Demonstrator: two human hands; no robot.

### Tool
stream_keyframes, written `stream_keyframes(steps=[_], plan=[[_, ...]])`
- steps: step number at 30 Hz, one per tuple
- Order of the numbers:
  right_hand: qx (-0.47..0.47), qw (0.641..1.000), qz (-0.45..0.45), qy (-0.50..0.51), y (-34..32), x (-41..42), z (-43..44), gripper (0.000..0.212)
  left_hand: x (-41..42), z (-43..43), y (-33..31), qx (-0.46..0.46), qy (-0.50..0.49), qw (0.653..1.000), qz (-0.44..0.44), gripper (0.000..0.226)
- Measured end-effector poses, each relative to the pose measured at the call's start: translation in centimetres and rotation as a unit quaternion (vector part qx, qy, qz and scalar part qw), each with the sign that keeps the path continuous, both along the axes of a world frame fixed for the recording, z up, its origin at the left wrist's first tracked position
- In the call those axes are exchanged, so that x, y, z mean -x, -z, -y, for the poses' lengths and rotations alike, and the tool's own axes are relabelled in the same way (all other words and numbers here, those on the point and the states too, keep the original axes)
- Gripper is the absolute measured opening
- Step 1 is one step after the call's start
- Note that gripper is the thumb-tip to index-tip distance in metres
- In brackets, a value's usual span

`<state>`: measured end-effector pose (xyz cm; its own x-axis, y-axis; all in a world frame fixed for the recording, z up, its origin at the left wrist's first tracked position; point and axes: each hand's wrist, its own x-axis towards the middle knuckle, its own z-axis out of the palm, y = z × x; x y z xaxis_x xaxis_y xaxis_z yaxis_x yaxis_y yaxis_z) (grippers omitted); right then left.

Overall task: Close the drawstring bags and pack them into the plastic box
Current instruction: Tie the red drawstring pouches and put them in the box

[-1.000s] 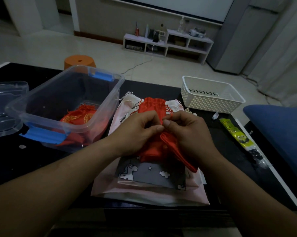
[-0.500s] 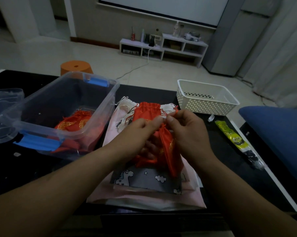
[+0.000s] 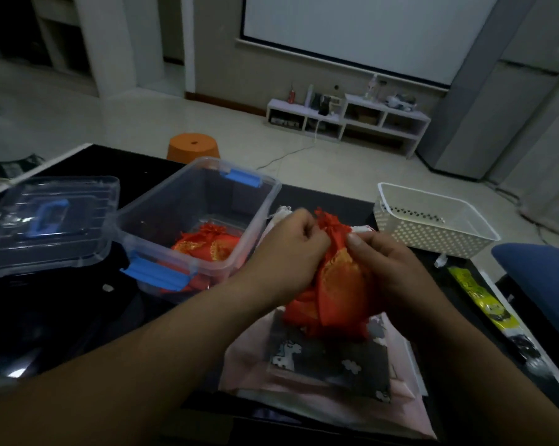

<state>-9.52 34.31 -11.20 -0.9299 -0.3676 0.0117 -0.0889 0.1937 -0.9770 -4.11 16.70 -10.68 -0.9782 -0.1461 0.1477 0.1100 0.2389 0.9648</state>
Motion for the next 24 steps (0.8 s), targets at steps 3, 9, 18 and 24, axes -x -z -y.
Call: stream_keyframes(steps=[3, 9, 18, 24], plan=[[0.068, 0.994, 0.053, -0.072, -1.8, -0.5, 2.2, 0.020, -0.5, 2.3, -2.1, 0.027, -0.073, 0.996, -0.040, 0.017], [0.037, 0.997, -0.008, -0.069, -3.0, -0.1, 10.6, 0.006, -0.8, 9.8, -4.1, 0.120, -0.188, 0.971, -0.080, 0.008], [-0.107, 0.990, -0.091, 0.028, -3.4, 5.5, 21.8, 0.011, 0.2, 16.8, -4.0, 0.117, -0.243, 0.960, -0.079, 0.045], [-0.306, 0.916, -0.243, 0.094, -1.9, 7.7, 21.5, 0.029, 1.6, 16.9, -3.2, 0.164, -0.215, 0.962, -0.052, 0.037]])
